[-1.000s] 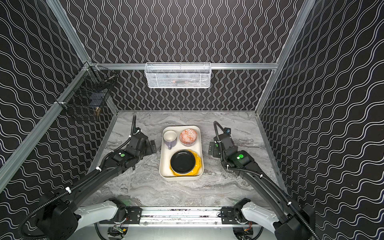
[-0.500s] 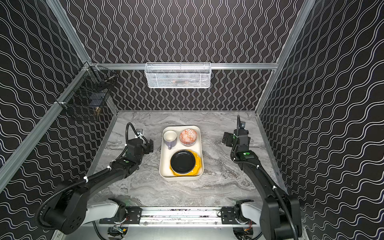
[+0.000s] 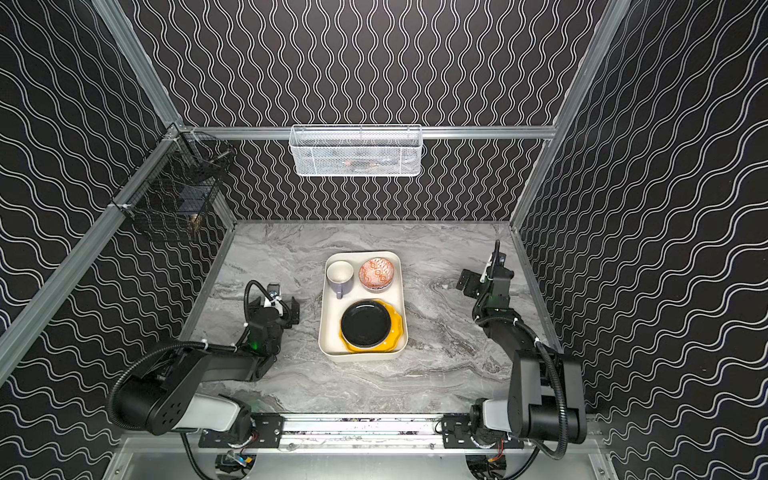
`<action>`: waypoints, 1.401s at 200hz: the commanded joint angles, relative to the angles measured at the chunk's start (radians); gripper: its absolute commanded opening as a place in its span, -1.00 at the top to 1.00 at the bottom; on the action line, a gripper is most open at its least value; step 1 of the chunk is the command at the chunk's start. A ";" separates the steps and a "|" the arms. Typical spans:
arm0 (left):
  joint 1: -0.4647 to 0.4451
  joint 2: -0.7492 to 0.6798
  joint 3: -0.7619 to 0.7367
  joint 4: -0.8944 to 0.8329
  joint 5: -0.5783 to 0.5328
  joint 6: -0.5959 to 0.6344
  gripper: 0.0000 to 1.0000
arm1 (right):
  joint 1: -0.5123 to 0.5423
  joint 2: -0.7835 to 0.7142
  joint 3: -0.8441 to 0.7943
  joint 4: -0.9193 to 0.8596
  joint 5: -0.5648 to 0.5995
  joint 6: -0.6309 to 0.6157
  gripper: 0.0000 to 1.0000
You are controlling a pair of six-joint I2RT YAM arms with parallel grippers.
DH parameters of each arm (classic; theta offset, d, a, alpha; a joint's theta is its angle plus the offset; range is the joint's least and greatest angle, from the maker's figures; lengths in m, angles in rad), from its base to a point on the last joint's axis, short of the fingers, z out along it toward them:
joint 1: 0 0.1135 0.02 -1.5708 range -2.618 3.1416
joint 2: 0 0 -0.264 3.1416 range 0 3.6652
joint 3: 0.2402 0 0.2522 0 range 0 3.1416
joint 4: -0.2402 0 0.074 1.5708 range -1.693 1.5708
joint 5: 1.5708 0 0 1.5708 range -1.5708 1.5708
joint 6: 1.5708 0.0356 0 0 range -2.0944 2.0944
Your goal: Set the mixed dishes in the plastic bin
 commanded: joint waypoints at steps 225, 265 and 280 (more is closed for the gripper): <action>0.202 0.216 0.061 0.233 0.349 -0.070 -0.97 | 0.025 0.188 -0.347 0.844 0.112 -0.124 -1.00; 0.202 0.205 0.041 0.259 0.352 -0.068 -0.98 | 0.042 0.192 -0.348 0.849 0.140 -0.130 -1.00; 0.202 0.202 0.039 0.263 0.352 -0.069 -0.97 | 0.042 0.191 -0.347 0.845 0.142 -0.129 -1.00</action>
